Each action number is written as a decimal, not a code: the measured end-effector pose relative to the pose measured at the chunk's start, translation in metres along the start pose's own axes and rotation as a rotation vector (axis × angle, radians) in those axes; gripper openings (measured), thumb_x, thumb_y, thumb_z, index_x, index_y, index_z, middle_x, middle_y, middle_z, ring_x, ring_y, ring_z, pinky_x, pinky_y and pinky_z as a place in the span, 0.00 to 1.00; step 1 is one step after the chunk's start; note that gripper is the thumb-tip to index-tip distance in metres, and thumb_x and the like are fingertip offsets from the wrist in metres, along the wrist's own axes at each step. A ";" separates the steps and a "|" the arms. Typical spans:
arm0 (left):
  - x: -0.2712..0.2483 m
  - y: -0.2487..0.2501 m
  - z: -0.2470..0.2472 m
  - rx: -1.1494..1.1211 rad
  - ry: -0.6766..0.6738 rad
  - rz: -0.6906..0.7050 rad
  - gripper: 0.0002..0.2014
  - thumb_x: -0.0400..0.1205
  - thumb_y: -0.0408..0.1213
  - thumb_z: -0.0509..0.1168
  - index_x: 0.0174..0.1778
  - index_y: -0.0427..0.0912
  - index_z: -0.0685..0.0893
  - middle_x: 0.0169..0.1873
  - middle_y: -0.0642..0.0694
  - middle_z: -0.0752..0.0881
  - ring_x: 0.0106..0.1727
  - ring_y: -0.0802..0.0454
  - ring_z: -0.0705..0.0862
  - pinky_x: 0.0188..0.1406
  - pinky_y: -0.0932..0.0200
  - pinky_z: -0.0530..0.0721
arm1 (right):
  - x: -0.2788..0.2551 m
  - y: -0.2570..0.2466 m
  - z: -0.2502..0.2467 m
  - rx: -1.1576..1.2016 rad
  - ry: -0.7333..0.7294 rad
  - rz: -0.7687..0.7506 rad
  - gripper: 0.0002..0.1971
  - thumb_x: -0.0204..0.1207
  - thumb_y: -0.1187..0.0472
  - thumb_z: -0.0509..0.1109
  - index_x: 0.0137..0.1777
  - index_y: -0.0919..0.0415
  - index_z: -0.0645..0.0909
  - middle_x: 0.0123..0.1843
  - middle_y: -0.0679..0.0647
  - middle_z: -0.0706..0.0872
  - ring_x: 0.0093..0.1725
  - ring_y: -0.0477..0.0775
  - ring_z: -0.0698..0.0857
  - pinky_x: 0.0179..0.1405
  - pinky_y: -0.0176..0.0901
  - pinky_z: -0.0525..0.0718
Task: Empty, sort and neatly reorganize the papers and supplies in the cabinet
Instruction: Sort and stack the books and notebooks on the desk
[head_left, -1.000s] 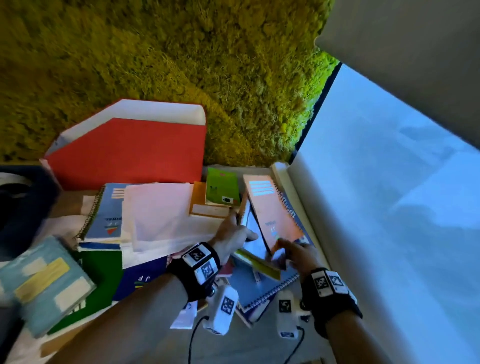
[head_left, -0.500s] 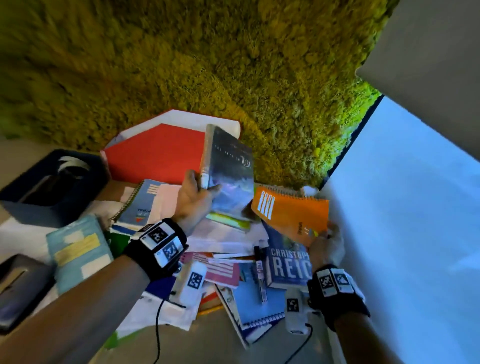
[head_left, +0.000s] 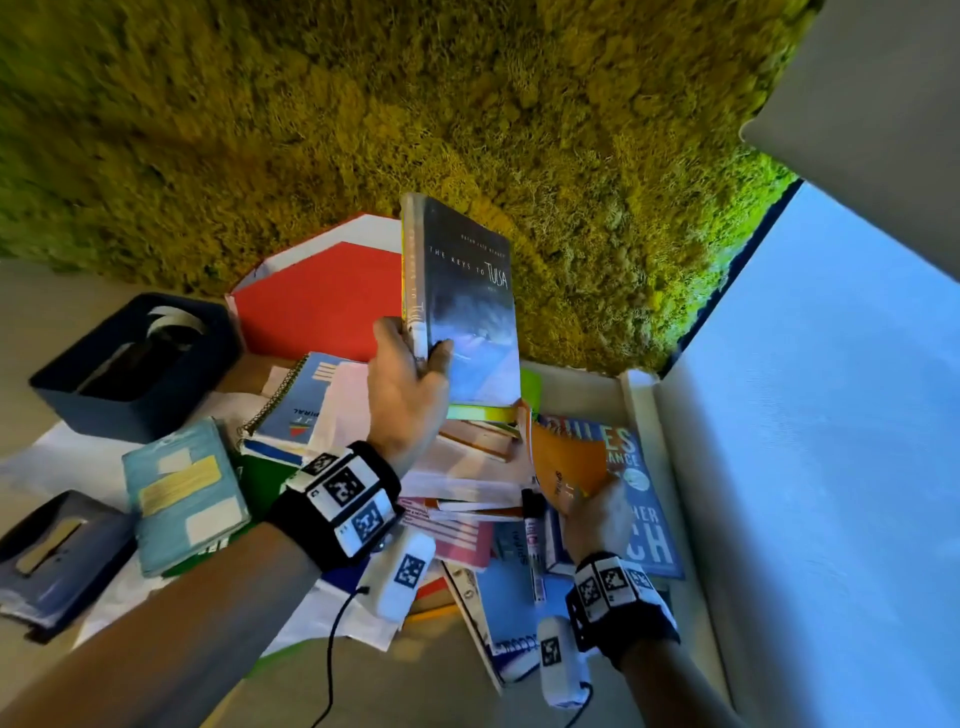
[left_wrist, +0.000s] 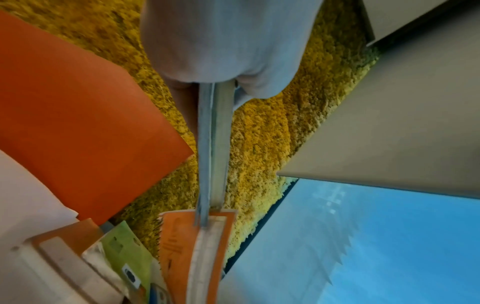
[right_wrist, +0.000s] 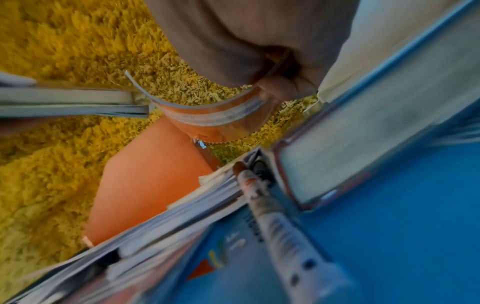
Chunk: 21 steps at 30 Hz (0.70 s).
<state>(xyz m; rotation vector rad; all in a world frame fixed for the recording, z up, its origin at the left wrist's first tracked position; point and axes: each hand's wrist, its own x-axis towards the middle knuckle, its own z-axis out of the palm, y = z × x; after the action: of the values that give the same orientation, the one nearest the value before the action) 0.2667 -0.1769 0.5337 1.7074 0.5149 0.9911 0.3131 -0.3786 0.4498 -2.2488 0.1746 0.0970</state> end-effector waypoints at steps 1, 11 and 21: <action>-0.004 0.002 0.003 0.017 0.006 0.025 0.13 0.82 0.33 0.68 0.52 0.35 0.69 0.31 0.49 0.74 0.30 0.51 0.73 0.29 0.50 0.70 | 0.010 0.013 0.002 -0.047 0.060 -0.025 0.25 0.70 0.62 0.79 0.60 0.72 0.72 0.57 0.59 0.82 0.55 0.62 0.82 0.49 0.46 0.76; -0.017 0.006 0.026 0.069 -0.176 -0.018 0.12 0.84 0.34 0.67 0.52 0.37 0.69 0.33 0.52 0.75 0.29 0.61 0.76 0.22 0.65 0.66 | 0.027 0.027 0.007 -0.262 -0.150 -0.309 0.08 0.82 0.56 0.62 0.55 0.60 0.77 0.55 0.61 0.84 0.50 0.60 0.82 0.42 0.44 0.79; -0.035 -0.085 0.006 0.432 -0.346 -0.499 0.16 0.83 0.44 0.68 0.57 0.35 0.79 0.53 0.36 0.86 0.51 0.39 0.84 0.48 0.51 0.81 | 0.044 0.051 -0.072 -0.600 -0.312 0.179 0.29 0.69 0.34 0.71 0.53 0.60 0.77 0.53 0.59 0.83 0.51 0.57 0.83 0.44 0.41 0.77</action>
<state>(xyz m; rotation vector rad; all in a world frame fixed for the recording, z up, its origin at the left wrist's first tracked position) 0.2631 -0.1753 0.4417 1.9378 0.9125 0.2256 0.3492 -0.4706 0.4503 -2.7646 0.1950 0.6692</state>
